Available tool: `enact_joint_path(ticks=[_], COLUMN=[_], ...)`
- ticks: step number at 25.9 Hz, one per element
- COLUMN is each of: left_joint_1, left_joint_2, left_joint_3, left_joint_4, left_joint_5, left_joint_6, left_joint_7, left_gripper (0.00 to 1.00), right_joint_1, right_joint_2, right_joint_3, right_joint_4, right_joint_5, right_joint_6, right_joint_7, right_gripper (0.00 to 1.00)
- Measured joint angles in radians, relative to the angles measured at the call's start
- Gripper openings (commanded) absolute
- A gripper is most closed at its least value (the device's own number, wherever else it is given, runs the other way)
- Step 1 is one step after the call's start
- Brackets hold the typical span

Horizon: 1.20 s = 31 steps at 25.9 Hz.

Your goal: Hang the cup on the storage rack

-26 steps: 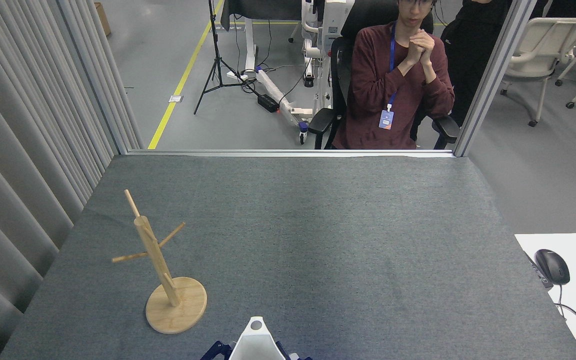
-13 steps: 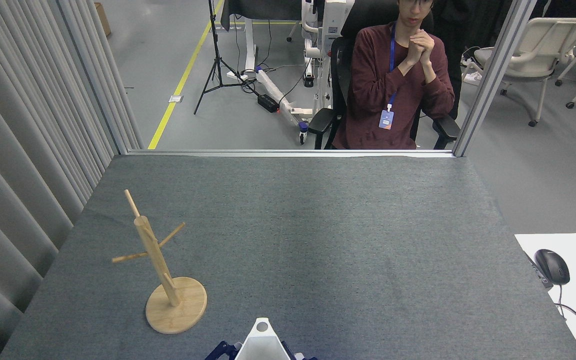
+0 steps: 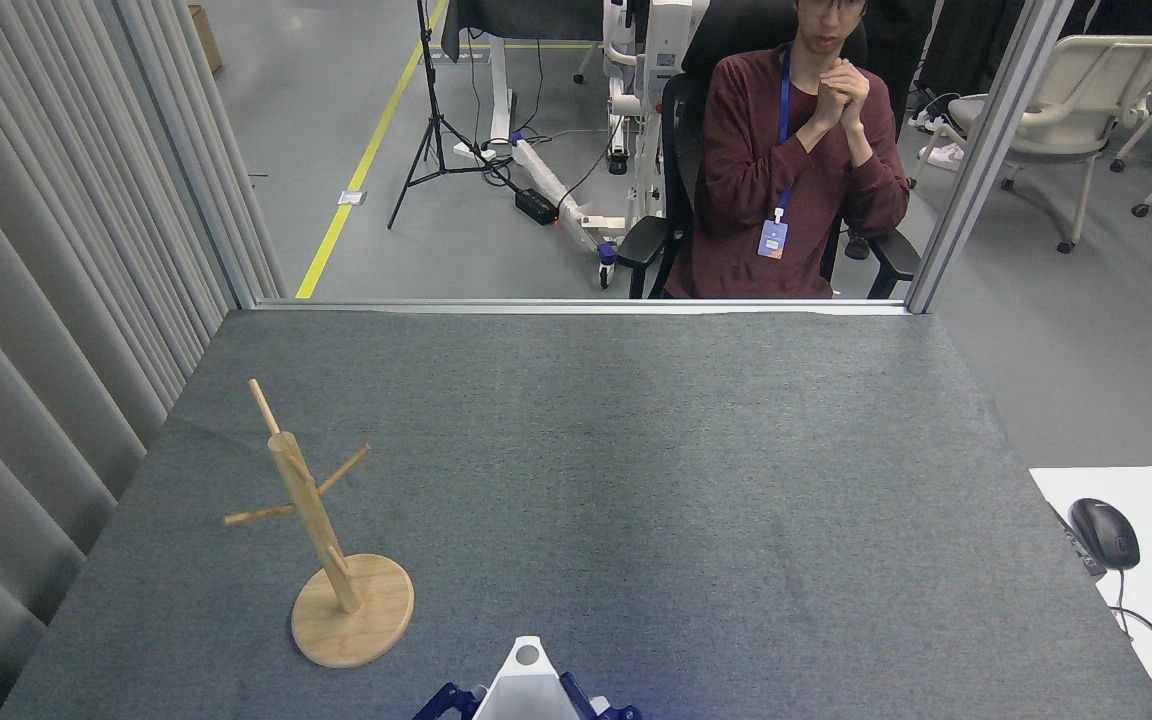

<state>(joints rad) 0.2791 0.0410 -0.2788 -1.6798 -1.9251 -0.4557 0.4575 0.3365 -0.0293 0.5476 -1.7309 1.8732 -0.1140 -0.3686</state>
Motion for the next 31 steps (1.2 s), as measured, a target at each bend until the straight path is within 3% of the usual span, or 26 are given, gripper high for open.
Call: enact_joint_path(ticks=[5, 7, 12, 15, 17, 24, 31], left_joint_1=[0.000, 0.000, 0.005, 0.006, 0.008, 0.016, 0.018], left_joint_2=[-0.001, -0.001, -0.001, -0.001, -0.001, 0.000, -0.005], left_joint_3=[0.003, 0.004, 0.008, 0.012, 0.020, 0.077, 0.218], left_joint_4=[0.002, 0.002, -0.002, -0.003, -0.004, -0.024, -0.038], left_joint_5=[-0.012, -0.016, -0.018, -0.018, -0.018, -0.013, 0.019], left_joint_6=[0.002, 0.003, 0.005, 0.007, 0.009, 0.010, 0.005], left_joint_7=[-0.009, -0.004, -0.001, 0.000, 0.000, 0.000, 0.001], left_gripper=[0.15, 0.16, 0.16, 0.16, 0.16, 0.19, 0.17], right_joint_1=[-0.001, -0.005, -0.047, -0.062, -0.062, 0.066, 0.143], right_joint_2=[-0.001, 0.002, 0.019, 0.026, 0.019, -0.157, -0.148], right_joint_3=[0.000, -0.008, -0.135, -0.297, -0.398, -0.541, -0.641], right_joint_4=[-0.043, -0.054, -0.062, -0.050, -0.035, 0.009, 0.017], right_joint_5=[-0.011, -0.049, -0.295, -0.446, -0.500, -0.540, -0.541], right_joint_6=[0.001, 0.027, 0.110, 0.128, 0.129, 0.060, 0.038], right_joint_7=[-0.077, -0.112, -0.139, -0.068, -0.012, 0.007, -0.037], right_gripper=[0.98, 0.98, 0.98, 0.98, 0.98, 0.98, 0.98])
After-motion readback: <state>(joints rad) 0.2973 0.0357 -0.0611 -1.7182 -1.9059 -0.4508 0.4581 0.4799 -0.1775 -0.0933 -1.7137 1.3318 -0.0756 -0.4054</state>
